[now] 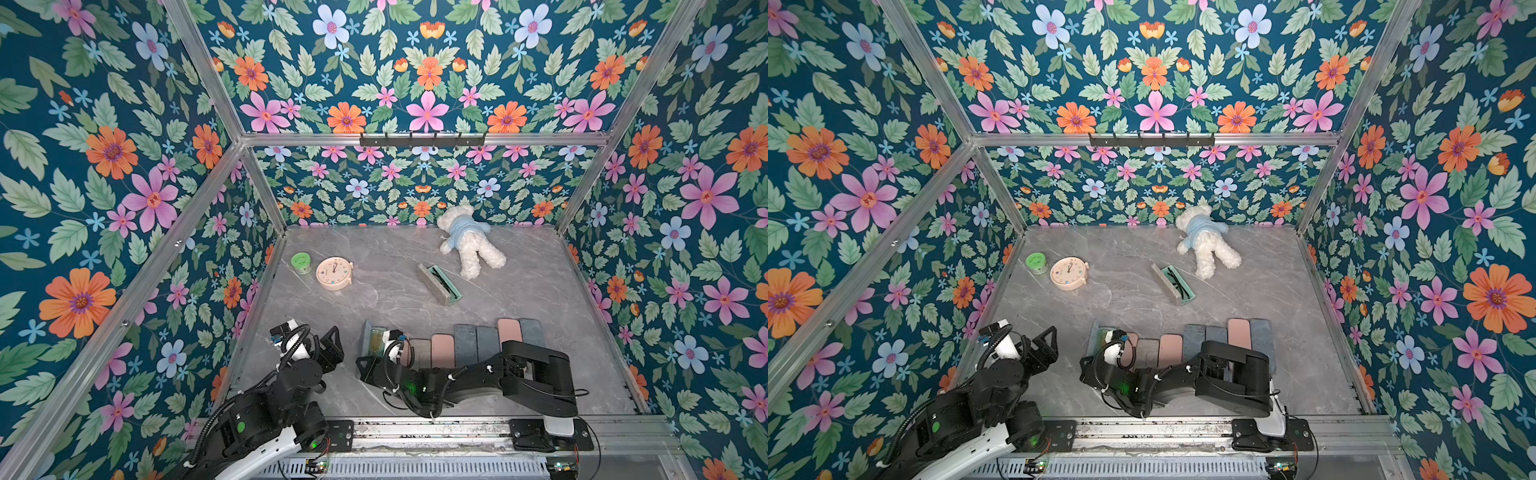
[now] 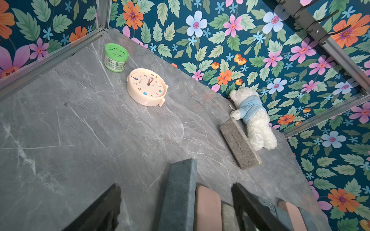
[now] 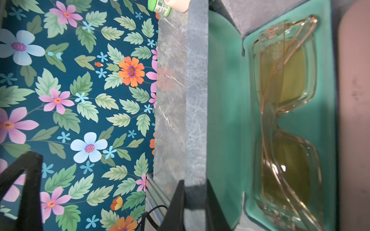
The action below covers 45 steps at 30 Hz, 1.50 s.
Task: Close the glasses case
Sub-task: Move the glasses case to the center of the board.
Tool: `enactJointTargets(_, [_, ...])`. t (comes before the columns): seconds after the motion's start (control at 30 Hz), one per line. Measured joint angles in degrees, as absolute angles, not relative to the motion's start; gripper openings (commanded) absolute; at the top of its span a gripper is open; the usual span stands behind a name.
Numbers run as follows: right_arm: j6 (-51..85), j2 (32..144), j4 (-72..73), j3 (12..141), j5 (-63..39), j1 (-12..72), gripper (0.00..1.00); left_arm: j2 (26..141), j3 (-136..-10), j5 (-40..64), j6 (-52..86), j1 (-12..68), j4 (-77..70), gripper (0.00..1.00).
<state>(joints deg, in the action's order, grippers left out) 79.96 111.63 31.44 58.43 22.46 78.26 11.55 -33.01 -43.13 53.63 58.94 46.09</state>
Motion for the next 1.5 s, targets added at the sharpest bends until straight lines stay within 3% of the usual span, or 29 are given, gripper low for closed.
enactJointTargets(0.4, [79.77,111.59,30.63,58.43,22.74,78.28,0.30,12.47,-33.01,-42.85,53.56,58.94,45.87,0.89])
enactJointTargets(0.63, [79.05,111.59,31.09,58.43,22.68,78.26,0.47,12.80,-33.01,-42.33,53.41,58.94,45.84,0.89])
enactJointTargets(1.5, [71.40,108.62,25.06,60.23,18.28,78.70,0.51,16.40,-33.93,-41.78,51.07,58.94,44.84,0.90])
